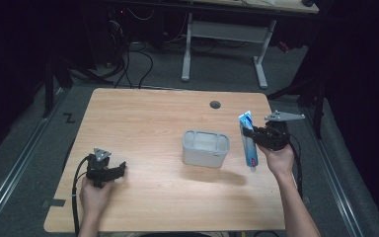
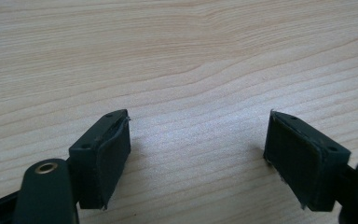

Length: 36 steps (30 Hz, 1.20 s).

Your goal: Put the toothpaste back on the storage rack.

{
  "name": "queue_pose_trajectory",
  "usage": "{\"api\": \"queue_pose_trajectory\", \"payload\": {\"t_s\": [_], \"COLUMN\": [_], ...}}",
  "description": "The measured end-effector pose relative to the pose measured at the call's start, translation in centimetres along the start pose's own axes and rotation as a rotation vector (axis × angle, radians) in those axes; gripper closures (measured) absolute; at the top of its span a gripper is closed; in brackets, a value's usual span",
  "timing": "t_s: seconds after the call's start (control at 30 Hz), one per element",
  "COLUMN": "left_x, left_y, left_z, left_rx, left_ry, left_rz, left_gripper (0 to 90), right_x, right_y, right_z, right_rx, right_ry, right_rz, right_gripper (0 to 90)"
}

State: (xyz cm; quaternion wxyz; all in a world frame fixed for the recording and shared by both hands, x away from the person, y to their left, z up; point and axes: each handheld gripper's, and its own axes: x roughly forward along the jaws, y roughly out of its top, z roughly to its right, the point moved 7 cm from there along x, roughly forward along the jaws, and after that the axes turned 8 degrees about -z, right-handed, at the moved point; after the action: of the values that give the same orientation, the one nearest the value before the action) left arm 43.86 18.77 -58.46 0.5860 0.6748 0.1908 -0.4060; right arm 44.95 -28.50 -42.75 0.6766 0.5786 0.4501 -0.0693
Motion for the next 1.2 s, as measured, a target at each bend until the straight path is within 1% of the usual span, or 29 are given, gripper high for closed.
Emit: {"api": "queue_pose_trajectory", "payload": {"t_s": [0.07,0.33,0.37,0.53,0.63,0.83,1.2], "left_x": [0.0,0.0,0.0,0.0,0.0,0.0,0.0], "left_y": [0.0,0.0,0.0,0.0,0.0,0.0,0.0], "left_z": [0.0,0.0,0.0,0.0,0.0,0.0,0.0], "left_rx": [0.000,-0.001,-0.001,-0.002,-0.002,-0.002,-0.004], "left_ry": [0.001,-0.001,-0.002,-0.002,-0.002,-0.002,-0.004], "left_rz": [-0.001,0.000,0.000,0.000,0.001,0.000,0.001], "left_gripper": [22.9,22.9,22.9,22.9,22.9,22.9,22.9], "right_x": [-0.1,-0.6,-0.6,-0.9,-1.1,-1.5,-1.9], "right_y": [0.2,0.9,1.0,1.5,2.0,2.6,3.8], "right_z": [-0.2,-0.9,-1.0,-1.3,-1.5,-2.1,-3.4], "right_rx": [-0.008,-0.015,-0.023,-0.017,-0.025,-0.033,-0.062], "right_ry": [0.004,0.024,0.026,0.043,0.051,0.070,0.095], "right_rz": [0.002,0.015,0.020,0.039,0.059,0.079,0.092], "right_gripper": [74.6,74.7,74.7,74.6,74.6,74.6,74.6]}}
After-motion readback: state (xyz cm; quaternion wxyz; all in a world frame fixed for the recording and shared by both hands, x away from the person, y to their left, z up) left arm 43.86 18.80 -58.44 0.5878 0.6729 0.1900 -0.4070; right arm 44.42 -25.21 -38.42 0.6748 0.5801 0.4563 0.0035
